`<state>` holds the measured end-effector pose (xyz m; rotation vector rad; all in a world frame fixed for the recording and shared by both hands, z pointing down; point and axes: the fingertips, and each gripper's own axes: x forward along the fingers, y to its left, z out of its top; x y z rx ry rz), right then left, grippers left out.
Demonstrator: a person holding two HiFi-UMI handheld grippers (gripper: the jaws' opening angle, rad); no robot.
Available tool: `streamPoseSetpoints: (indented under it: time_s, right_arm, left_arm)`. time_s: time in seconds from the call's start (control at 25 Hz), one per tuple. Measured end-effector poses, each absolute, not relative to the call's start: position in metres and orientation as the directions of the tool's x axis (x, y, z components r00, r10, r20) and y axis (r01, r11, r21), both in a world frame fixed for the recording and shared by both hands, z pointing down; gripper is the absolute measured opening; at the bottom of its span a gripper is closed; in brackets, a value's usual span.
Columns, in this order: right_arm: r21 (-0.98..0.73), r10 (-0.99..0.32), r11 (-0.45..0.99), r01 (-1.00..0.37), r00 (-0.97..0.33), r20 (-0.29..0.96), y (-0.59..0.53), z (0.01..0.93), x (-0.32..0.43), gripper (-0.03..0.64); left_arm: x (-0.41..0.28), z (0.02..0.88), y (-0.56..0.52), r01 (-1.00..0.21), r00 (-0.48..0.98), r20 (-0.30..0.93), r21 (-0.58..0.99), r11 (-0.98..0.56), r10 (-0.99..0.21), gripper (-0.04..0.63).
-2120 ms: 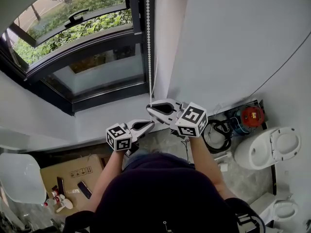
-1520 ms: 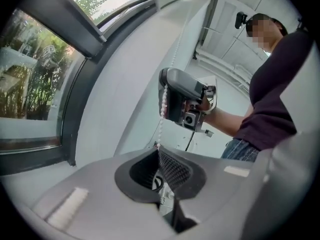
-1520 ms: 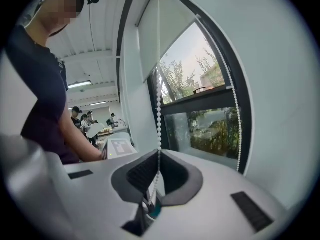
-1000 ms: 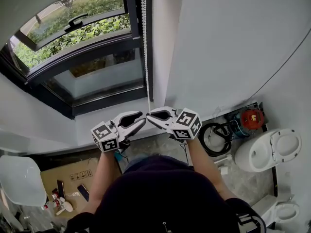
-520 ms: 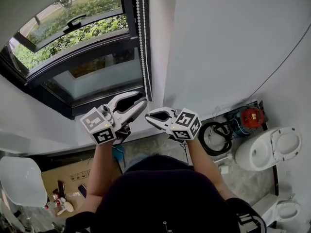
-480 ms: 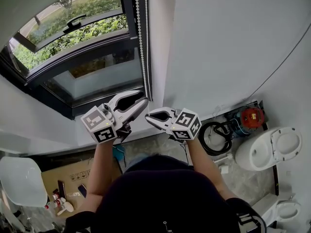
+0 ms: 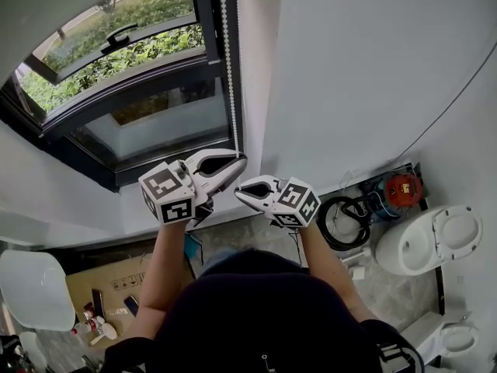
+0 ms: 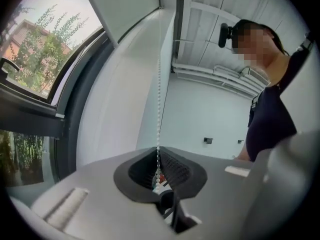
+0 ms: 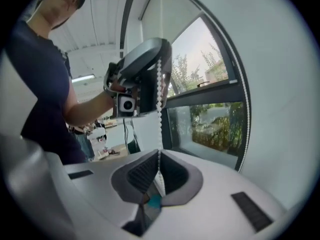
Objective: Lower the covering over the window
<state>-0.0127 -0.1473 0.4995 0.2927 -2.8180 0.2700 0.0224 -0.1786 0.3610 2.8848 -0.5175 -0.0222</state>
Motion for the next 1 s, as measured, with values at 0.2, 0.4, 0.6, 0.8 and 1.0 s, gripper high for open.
streamPoseSetpoints:
  time_s: [0.2, 0.4, 0.6, 0.8, 1.0]
  right_arm:
    - [-0.196, -0.158, 0.956, -0.218, -0.946, 0.283, -0.146, 0.525, -0.017, 0.018]
    - [-0.25, -0.147, 0.944, -0.218, -0.951, 0.273, -0.151, 0.54, -0.026, 0.019]
    - [-0.24, -0.17, 0.94, -0.243, -0.942, 0.29, -0.16, 0.539, -0.033, 0.02]
    - [-0.165, -0.166, 0.951, -0.261, -0.883, 0.439, -0.157, 0.561, -0.031, 0.02]
    - [-0.225, -0.201, 0.926, -0.304, -0.9, 0.388, -0.155, 0.561, -0.035, 0.02]
  left_arm:
    - [0.018, 0.387, -0.175, -0.321, 0.944, -0.003, 0.242, -0.916, -0.331, 0.023]
    - [0.01, 0.402, -0.174, -0.306, 0.948, -0.014, 0.25, -0.919, -0.319, 0.023]
    - [0.006, 0.4, -0.175, -0.288, 0.954, -0.016, 0.246, -0.926, -0.301, 0.023]
    - [0.006, 0.424, -0.172, -0.266, 0.964, 0.049, 0.266, -0.927, -0.262, 0.023]
    - [0.003, 0.423, -0.171, -0.239, 0.968, -0.004, 0.296, -0.925, -0.252, 0.023]
